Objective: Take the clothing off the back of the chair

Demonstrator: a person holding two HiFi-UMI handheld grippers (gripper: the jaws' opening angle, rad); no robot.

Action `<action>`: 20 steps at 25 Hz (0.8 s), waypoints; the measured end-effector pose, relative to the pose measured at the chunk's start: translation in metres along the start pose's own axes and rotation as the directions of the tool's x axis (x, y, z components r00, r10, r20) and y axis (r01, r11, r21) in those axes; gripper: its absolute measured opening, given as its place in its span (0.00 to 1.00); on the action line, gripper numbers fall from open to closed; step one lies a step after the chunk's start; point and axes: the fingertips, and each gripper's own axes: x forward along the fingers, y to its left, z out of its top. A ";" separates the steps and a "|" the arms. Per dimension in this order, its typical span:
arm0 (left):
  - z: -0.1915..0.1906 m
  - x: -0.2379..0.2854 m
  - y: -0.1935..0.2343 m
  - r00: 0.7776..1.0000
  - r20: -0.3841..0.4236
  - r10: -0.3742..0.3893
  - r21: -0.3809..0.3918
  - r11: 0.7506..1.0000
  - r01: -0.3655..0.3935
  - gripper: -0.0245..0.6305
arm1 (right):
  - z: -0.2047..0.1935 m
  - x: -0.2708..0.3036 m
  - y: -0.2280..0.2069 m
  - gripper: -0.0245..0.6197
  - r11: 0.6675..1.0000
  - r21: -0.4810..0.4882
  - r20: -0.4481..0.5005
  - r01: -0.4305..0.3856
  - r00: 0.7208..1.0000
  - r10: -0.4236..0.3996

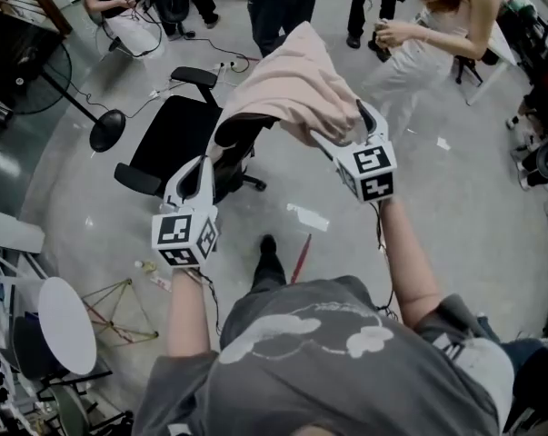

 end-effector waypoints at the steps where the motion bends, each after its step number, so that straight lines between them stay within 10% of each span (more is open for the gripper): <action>1: 0.000 0.005 0.004 1.000 0.000 0.000 0.003 1.000 0.000 0.04 | 0.000 0.006 0.000 0.73 1.000 -0.016 -0.009 -0.004 1.000 0.004; 10: 0.004 0.048 0.034 1.000 -0.015 -0.008 -0.001 1.000 0.008 0.04 | 0.005 0.067 -0.001 0.76 0.987 -0.148 -0.086 -0.065 0.995 0.052; 20: -0.008 0.073 0.049 0.998 -0.054 -0.024 -0.011 1.000 0.023 0.04 | 0.001 0.094 0.003 0.65 0.963 -0.019 -0.082 -0.268 0.961 0.265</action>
